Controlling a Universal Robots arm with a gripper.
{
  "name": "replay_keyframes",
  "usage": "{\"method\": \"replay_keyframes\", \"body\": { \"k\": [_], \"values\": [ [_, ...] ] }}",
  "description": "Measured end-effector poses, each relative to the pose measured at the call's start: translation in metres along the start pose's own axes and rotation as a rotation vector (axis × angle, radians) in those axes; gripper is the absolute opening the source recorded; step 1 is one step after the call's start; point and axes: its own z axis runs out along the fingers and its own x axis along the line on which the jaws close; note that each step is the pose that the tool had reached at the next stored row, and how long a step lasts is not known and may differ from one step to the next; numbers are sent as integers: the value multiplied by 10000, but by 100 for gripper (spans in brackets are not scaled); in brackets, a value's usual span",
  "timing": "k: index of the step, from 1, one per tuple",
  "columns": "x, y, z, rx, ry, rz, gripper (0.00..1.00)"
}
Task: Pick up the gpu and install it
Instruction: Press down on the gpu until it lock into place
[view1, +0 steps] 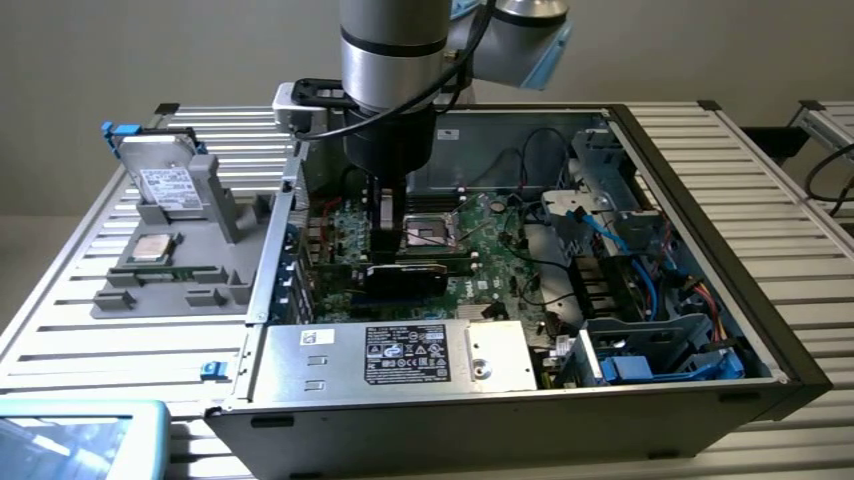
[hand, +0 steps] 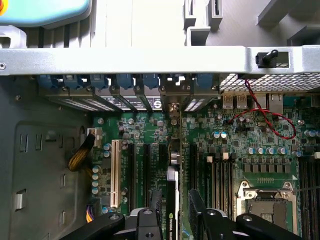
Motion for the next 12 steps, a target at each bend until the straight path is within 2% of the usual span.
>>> {"method": "replay_keyframes", "body": {
  "k": [2, 3, 5, 8, 9, 12],
  "values": [
    [0, 0, 0, 0, 0, 0, 36],
    [0, 0, 0, 0, 0, 0, 33],
    [0, 0, 0, 0, 0, 0, 21],
    [0, 2, 1, 1, 1, 1, 15],
    [0, 11, 5, 17, -1, 3, 12],
    [-1, 62, 31, 167, -4, 5, 12]
  ]
}}
